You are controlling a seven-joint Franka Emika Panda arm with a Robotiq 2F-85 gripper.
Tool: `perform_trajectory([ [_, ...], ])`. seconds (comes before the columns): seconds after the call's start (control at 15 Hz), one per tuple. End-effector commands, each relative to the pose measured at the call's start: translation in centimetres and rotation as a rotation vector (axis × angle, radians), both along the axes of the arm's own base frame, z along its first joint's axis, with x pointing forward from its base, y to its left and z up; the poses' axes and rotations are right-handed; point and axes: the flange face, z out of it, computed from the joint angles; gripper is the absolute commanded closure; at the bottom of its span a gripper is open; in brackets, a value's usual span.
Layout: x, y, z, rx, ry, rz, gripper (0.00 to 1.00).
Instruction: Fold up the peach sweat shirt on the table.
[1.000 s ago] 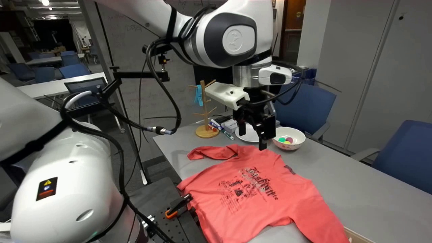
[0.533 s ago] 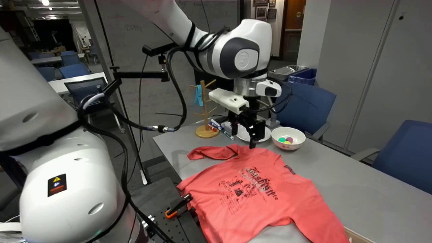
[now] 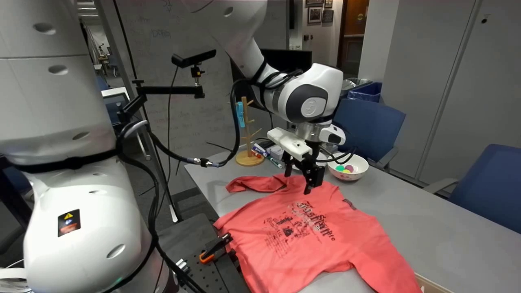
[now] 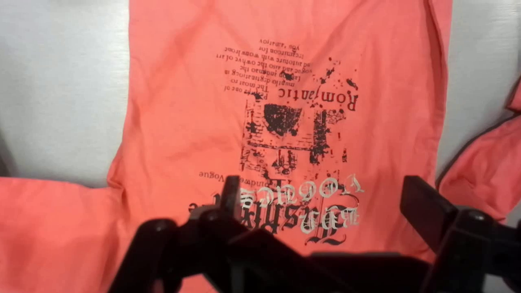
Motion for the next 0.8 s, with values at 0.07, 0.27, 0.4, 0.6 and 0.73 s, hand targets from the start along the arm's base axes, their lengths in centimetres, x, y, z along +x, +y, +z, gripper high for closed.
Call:
perform_trajectory([
  [0.07,0.0,0.0,0.4,0.000,-0.006,0.000,0.00],
  [0.27,0.7,0.1,-0.2,0.003,-0.023,0.004,0.00],
  [0.4,1.5,0.5,-1.5,-0.001,-0.054,0.016,0.00],
  [0.6,2.9,0.8,-4.2,-0.012,-0.115,0.030,0.00],
  [0.73,3.5,0.7,-6.0,-0.014,-0.129,0.029,0.00],
])
